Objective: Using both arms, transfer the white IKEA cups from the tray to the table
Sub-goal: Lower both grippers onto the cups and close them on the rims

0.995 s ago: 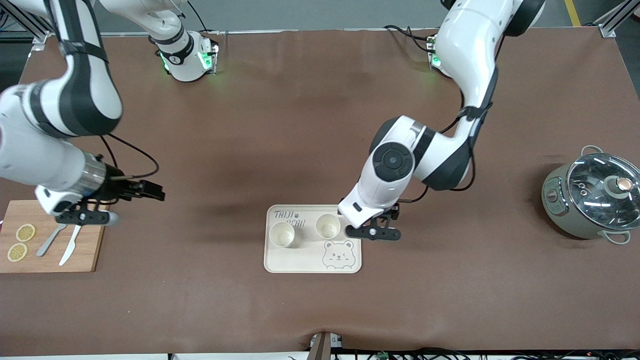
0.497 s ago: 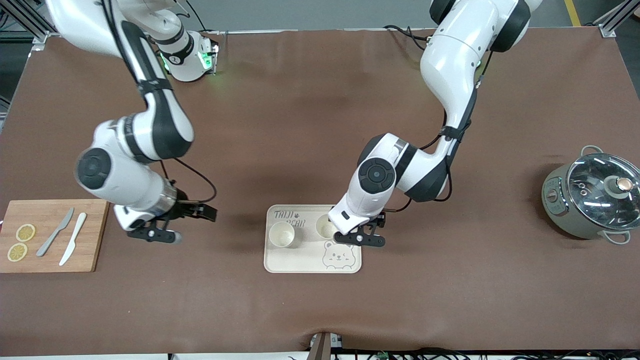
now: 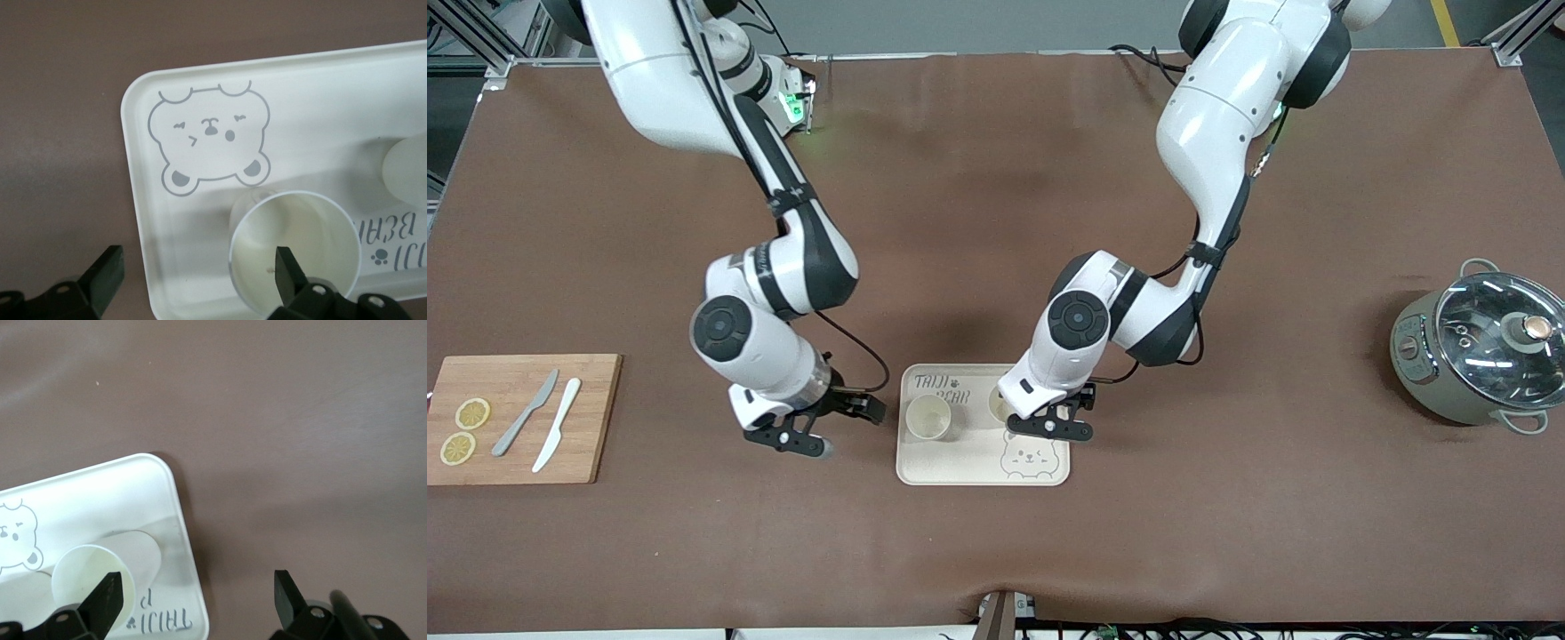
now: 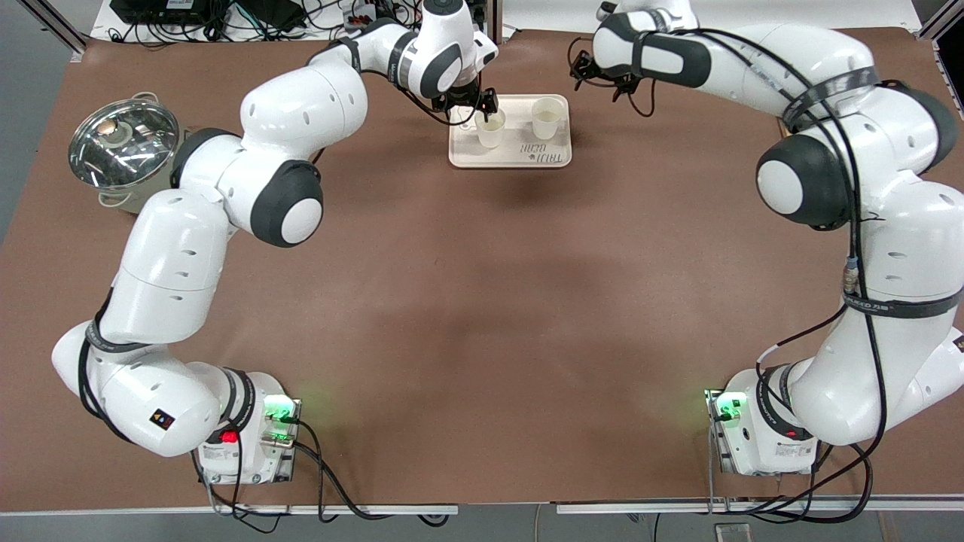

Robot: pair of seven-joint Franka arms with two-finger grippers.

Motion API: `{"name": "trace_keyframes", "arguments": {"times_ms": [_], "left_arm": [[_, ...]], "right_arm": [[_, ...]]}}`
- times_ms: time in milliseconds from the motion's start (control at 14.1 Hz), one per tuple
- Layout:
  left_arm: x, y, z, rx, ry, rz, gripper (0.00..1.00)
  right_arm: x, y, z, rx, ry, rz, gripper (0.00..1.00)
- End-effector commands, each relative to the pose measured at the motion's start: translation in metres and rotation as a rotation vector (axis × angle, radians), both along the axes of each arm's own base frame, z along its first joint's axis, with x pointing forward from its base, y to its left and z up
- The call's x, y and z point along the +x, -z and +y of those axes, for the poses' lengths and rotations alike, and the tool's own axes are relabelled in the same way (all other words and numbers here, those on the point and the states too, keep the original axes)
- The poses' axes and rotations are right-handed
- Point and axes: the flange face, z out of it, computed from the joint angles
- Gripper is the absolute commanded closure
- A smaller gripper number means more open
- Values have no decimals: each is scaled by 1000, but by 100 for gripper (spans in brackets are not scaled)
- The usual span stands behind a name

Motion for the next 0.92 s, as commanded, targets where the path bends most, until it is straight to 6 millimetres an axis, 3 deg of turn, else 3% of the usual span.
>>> {"name": "trace_keyframes", "arguments": {"times_ms": [0,355,853], "left_arm": [[-1,-6,-14,18,2,-58,0],[-5,-6,-26,4,-3,-104,0],[-6,9,-27,-6,-37,-107,0]], "right_arm": [[7,18,19,8,28,-35,0],[2,36,51,-1,23,-36,0],[-8,44,62,-35,-16,-28,0]]}}
